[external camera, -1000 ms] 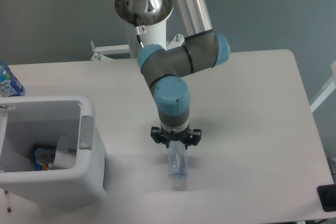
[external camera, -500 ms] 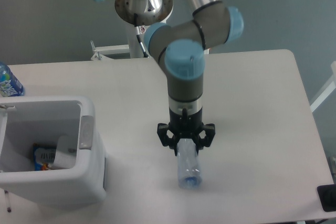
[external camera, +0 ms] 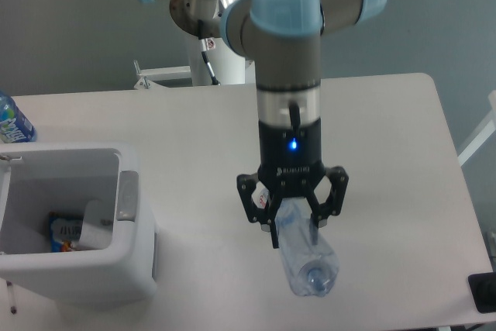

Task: Place the trash in the trash can
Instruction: 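Lift the bottle and carry it over the white bin, then open the gripper to release the bottle into the bin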

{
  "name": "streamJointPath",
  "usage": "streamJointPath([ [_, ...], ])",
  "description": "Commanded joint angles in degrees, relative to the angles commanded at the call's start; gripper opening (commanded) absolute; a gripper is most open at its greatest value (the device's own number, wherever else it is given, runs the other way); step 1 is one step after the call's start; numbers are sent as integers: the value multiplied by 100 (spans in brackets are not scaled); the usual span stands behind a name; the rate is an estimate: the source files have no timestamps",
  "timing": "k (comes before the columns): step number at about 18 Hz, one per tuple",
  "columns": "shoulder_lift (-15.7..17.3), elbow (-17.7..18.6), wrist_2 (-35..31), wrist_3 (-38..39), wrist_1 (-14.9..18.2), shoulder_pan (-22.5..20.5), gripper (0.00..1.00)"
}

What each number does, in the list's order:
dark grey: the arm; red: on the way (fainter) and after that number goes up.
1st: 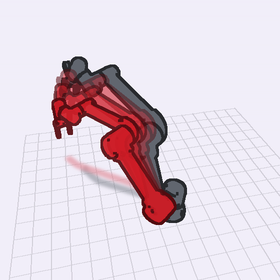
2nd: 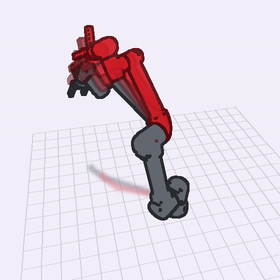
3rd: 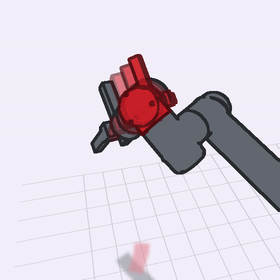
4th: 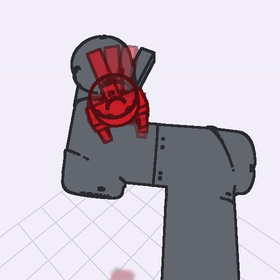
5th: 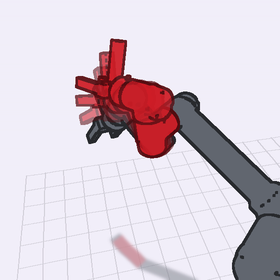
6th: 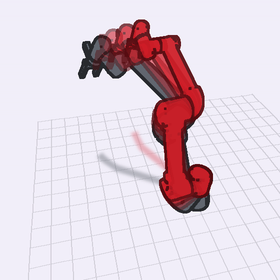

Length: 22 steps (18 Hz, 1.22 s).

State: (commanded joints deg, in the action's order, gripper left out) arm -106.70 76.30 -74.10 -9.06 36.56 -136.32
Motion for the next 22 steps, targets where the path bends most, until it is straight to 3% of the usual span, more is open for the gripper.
streamJointPath([
  [4,115,-141,221,10,0,386,56],
  [11,168,-1,229,53,9,1537,56],
  [18,229,684,221,89,9,1987,57],
  [20,238,764,229,80,9,2004,60],
  [22,238,886,229,54,9,2005,74],
])
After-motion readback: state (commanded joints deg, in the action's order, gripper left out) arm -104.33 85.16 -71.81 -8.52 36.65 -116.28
